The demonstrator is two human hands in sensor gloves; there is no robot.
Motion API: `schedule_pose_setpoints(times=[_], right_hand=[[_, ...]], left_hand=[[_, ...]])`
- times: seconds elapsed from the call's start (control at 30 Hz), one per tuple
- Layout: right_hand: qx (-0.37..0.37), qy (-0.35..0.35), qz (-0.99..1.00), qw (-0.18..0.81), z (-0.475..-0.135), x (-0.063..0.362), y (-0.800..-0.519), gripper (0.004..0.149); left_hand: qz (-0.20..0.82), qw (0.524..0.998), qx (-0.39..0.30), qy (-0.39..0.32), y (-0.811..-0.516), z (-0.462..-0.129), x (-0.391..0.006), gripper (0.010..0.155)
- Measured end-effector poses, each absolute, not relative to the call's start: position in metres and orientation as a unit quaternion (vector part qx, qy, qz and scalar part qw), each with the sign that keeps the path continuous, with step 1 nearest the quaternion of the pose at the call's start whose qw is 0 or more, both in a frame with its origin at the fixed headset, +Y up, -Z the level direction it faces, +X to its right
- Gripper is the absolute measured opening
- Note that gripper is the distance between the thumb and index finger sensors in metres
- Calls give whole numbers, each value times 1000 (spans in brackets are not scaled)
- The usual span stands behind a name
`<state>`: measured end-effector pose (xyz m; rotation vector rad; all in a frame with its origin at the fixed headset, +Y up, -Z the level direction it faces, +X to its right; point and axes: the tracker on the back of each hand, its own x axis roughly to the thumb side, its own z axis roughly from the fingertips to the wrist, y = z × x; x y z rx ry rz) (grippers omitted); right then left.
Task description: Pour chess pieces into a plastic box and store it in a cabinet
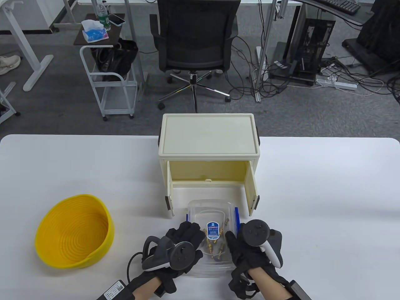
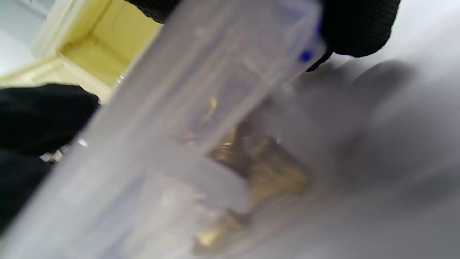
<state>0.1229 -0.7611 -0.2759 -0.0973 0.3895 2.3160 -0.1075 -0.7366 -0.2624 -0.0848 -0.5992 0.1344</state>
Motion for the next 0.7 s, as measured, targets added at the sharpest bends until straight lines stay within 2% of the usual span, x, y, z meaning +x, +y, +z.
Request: schedule_pose_setpoints(times=[0.43,0.53,0.7], right_hand=[[-19,98,950,297,-272,114,-755,70],[-5,77,966,248,-270,109,-753,69],[-4,96,960,261,-272,110,-753,69]], left_hand=[[67,952,-40,-295,-737,-262,-107,59],[66,952,-40,-295,-738,-262,-107,59],[66,952,-41,-294,-738,-261,-107,59]])
